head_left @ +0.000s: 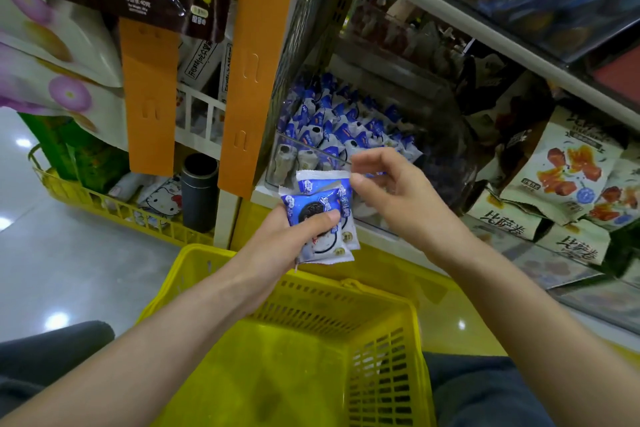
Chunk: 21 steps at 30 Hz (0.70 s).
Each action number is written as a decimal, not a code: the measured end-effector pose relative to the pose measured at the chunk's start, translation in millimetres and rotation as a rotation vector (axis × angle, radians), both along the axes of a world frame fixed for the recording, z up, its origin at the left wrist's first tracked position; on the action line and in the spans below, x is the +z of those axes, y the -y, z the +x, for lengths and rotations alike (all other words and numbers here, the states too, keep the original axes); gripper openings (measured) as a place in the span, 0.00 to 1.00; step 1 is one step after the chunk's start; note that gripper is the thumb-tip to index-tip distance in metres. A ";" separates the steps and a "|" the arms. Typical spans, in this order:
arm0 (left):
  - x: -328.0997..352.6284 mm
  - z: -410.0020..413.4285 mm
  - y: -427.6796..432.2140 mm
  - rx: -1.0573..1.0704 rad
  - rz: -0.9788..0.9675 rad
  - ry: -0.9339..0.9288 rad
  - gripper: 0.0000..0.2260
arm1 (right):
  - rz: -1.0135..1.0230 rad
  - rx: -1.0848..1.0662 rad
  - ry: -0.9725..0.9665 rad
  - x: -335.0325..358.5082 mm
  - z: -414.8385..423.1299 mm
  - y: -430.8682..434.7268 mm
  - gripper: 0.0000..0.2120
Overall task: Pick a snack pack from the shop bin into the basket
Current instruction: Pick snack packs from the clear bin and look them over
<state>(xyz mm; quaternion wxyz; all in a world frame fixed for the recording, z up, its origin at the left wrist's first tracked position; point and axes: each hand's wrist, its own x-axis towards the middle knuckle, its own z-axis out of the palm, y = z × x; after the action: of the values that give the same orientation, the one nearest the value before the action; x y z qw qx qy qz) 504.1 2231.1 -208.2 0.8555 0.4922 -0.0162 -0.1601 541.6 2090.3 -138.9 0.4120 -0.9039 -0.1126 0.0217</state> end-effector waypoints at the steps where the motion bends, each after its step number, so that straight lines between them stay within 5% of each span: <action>1: -0.4 0.2 -0.8 -0.004 0.003 0.005 0.14 | 0.032 -0.062 -0.039 -0.9 1.2 1.8 0.10; 3: -0.1 0.2 -2.1 -0.037 0.016 0.021 0.18 | 0.135 -0.130 -0.219 -0.4 2.6 5.1 0.15; 7: 3.6 -1.5 -1.8 -0.106 0.057 0.049 0.16 | 0.145 0.008 -0.441 4.5 -1.3 8.7 0.04; 14: 2.8 -0.6 -2.2 -0.046 0.240 0.023 0.10 | 0.321 -0.250 -0.021 33.1 41.9 24.4 0.03; 17: -2.4 1.0 -0.4 -0.048 0.231 -0.036 0.11 | 0.072 -0.326 0.087 23.5 71.0 26.2 0.03; 21: -5.3 4.6 0.1 -0.042 0.208 -0.080 0.09 | -0.350 -0.291 -0.062 2.0 92.9 24.4 0.11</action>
<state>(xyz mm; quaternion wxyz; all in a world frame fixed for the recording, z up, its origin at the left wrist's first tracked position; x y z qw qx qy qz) 508.8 2231.1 -213.5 0.7961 0.5712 0.0245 -0.1983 634.4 2066.0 -137.0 0.2511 -0.9672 0.0371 0.0088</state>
